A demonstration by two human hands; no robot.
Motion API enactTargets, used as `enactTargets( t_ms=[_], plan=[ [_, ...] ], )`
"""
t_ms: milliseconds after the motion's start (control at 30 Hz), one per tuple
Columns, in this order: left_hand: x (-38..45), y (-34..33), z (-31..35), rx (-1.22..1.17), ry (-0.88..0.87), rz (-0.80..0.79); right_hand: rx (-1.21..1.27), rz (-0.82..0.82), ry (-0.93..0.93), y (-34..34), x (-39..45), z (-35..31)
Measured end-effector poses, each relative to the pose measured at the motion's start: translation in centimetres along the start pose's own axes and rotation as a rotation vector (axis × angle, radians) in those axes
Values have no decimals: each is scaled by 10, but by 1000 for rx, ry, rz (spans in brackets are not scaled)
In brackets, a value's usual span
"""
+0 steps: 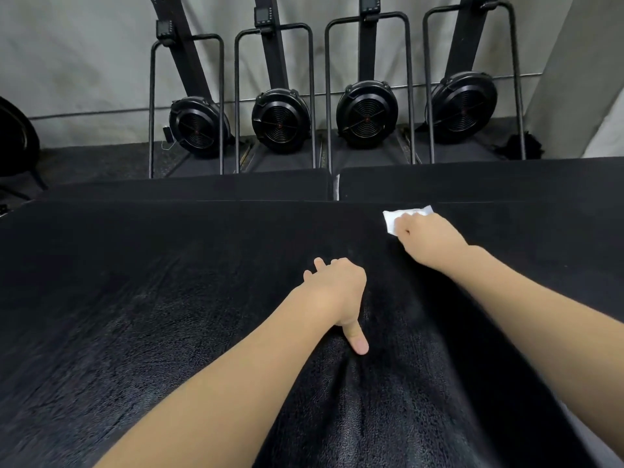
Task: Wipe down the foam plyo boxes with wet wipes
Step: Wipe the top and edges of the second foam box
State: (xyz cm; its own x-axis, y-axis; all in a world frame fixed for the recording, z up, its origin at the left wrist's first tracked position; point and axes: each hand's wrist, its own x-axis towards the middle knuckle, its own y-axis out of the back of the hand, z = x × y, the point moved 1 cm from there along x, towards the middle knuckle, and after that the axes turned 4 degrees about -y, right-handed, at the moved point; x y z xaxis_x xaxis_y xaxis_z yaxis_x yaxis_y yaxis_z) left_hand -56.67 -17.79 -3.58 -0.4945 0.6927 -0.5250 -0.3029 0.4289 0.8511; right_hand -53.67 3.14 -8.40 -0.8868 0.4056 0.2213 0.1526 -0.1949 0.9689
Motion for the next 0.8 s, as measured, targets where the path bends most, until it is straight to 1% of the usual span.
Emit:
enactTargets(
  t_ms=[67,100,167,233,300,367,433,467,567,600,667,733,800],
  plan=[
    [-2,1,1,-2,-1,3,93,69,68,-4,-1,-17],
    [-2,2,2,-5,-6,5,121,73,109,-2,0,-26],
    [-1,2,1,14,-13,8,110,22,141,-1,8,-39],
    [-1,1,0,10,-24,17,5,-36,156,-2,23,-44],
    [-1,0,-2,-10,-29,22,-81,-80,141,-4,37,-43],
    [-1,-1,-3,-17,-31,29,-99,-94,95,0,44,-33],
    [-1,-1,-3,-3,-28,29,-80,-124,8,2,44,-14],
    [-1,0,-3,3,-26,28,-29,-126,-44,2,41,-3],
    [-1,0,-1,4,-20,29,-49,-141,-136,-4,32,24],
    [-1,0,0,2,-17,27,4,-143,-173,-6,31,28],
    [-1,0,1,-5,-9,23,62,-134,-200,-4,32,22],
    [0,0,3,-27,0,18,114,-105,-190,-6,38,9],
    [2,1,4,-47,13,4,142,-121,-169,-6,45,-13]
  ],
)
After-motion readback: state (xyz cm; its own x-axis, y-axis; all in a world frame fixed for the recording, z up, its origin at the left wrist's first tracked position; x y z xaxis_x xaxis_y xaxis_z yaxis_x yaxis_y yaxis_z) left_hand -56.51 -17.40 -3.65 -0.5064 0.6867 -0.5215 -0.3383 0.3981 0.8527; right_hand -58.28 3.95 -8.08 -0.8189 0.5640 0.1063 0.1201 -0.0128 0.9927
